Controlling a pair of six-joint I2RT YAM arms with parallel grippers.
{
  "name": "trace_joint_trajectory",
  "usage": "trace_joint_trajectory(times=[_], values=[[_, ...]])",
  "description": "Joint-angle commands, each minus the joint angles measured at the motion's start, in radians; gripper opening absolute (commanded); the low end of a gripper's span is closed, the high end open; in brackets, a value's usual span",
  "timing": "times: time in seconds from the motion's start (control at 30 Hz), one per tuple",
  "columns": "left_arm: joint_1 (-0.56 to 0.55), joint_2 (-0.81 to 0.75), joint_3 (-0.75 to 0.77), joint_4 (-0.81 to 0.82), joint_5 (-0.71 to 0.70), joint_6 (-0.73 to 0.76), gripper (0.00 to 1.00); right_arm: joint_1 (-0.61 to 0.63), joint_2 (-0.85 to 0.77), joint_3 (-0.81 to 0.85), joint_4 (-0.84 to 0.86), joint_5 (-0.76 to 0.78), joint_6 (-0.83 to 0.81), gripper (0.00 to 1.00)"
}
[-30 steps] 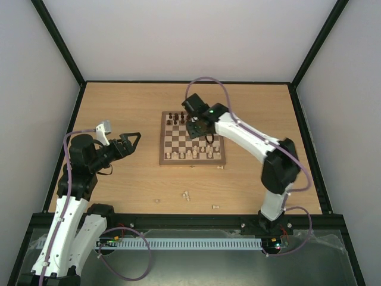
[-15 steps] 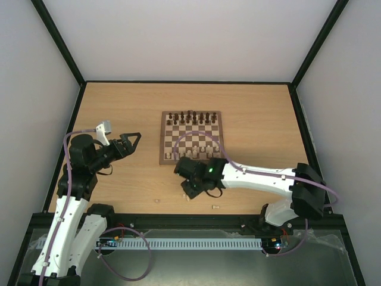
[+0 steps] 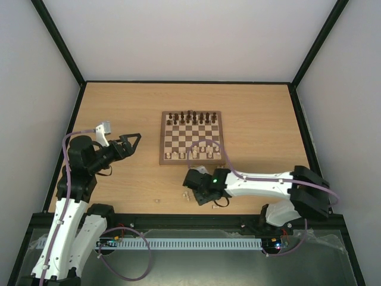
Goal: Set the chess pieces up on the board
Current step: Pick up the chess piece at the center of the board.
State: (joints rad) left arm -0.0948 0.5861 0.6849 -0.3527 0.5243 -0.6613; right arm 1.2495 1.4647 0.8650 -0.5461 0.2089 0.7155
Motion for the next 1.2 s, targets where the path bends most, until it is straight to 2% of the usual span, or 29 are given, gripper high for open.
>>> trace_joint_trajectory(times=[0.0,0.13,0.23,0.63,0.87,1.17], values=[[0.006,0.005,-0.019,0.029,0.036,-0.001,0.99,-0.099,-0.130,-0.108,0.027,0.033,0.075,0.45],[0.005,0.014,-0.024,0.028,0.042,0.005,0.99,-0.116,-0.214,-0.125,0.056,-0.022,0.040,0.45],[0.006,0.017,-0.025,0.027,0.041,0.006,0.99,-0.076,-0.193,-0.089,0.060,-0.049,0.007,0.44],[0.006,-0.033,0.010,-0.020,-0.003,-0.009,0.99,0.109,0.144,0.283,0.029,-0.071,-0.120,0.44],[0.006,-0.044,0.057,-0.056,-0.012,-0.005,0.99,0.139,0.380,0.492,-0.021,-0.096,-0.195,0.44],[0.006,-0.049,0.076,-0.075,-0.016,0.007,0.99,0.143,0.539,0.622,-0.065,-0.114,-0.232,0.41]])
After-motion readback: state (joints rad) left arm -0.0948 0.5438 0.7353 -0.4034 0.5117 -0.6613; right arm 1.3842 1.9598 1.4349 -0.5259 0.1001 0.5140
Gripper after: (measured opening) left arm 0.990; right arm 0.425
